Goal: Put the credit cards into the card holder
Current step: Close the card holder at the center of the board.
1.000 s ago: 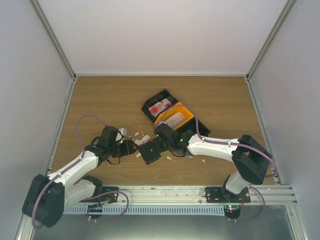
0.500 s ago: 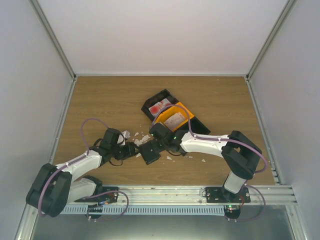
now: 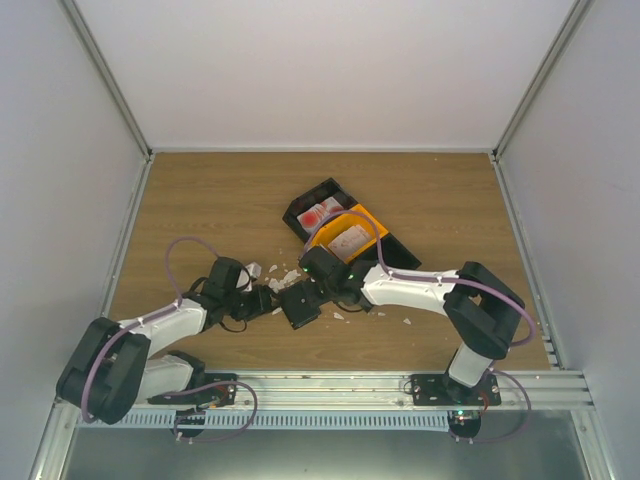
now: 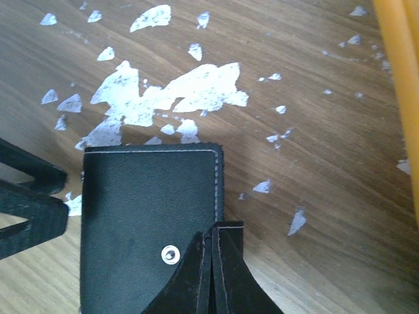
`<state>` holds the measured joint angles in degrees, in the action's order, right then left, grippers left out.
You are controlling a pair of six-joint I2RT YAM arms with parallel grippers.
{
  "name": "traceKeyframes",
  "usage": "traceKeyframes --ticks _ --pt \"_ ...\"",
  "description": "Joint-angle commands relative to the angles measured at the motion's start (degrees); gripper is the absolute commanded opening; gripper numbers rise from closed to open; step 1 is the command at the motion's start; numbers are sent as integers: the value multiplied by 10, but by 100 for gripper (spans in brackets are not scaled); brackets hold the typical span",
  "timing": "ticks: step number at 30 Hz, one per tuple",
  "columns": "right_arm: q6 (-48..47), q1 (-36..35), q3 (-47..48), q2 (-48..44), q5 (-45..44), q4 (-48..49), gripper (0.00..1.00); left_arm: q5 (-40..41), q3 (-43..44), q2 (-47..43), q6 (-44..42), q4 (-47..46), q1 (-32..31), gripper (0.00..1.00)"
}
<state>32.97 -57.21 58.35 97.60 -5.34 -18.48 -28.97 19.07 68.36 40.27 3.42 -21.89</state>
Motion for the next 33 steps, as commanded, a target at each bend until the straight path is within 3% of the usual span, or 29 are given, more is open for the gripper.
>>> traceKeyframes --ticks 1,15,33 --pt "-18 0 -18 -22 42 40 0 -7 -11 16 6 -33 -9 47" --pt "-44 0 -32 1 97 71 0 9 -10 55 8 -66 -23 36" --pt "-63 0 -35 19 140 78 0 14 -10 65 9 -72 -28 32"
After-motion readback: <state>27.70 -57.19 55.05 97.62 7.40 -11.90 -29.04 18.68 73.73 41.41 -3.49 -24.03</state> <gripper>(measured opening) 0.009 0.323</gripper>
